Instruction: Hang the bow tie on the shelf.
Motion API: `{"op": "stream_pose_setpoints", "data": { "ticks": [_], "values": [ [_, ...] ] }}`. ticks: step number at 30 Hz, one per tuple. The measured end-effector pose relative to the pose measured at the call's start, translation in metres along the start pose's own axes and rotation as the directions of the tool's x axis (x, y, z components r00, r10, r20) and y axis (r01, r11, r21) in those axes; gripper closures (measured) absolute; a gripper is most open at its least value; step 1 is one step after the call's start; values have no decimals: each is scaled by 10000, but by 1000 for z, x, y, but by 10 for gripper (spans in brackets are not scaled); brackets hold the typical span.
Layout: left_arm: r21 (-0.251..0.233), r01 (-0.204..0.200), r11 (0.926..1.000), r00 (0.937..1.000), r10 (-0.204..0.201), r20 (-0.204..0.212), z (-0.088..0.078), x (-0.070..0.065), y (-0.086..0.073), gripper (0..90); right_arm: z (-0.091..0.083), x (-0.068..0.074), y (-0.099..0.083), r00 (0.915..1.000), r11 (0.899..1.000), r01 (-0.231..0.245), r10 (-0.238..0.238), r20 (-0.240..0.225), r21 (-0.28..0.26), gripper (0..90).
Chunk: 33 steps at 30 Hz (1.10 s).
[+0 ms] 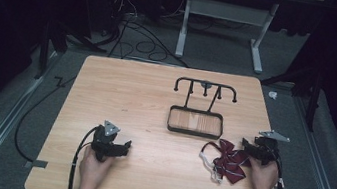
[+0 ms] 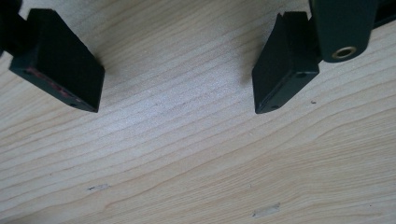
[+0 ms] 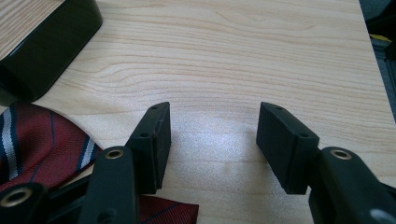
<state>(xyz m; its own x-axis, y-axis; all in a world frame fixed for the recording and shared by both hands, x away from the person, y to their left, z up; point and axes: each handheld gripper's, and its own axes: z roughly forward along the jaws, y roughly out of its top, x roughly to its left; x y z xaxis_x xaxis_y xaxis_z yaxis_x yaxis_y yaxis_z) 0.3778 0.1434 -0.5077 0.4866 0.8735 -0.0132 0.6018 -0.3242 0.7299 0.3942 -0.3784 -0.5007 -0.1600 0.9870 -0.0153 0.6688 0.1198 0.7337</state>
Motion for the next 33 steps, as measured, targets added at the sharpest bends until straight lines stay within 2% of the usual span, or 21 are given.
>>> {"op": "stream_pose_setpoints", "data": {
  "ticks": [33],
  "values": [
    [2,1,10000,10000,-1,1,0,0,0,174,-1,1,0,10000,10000,53,-52,-63,20,469]
  ]
}}
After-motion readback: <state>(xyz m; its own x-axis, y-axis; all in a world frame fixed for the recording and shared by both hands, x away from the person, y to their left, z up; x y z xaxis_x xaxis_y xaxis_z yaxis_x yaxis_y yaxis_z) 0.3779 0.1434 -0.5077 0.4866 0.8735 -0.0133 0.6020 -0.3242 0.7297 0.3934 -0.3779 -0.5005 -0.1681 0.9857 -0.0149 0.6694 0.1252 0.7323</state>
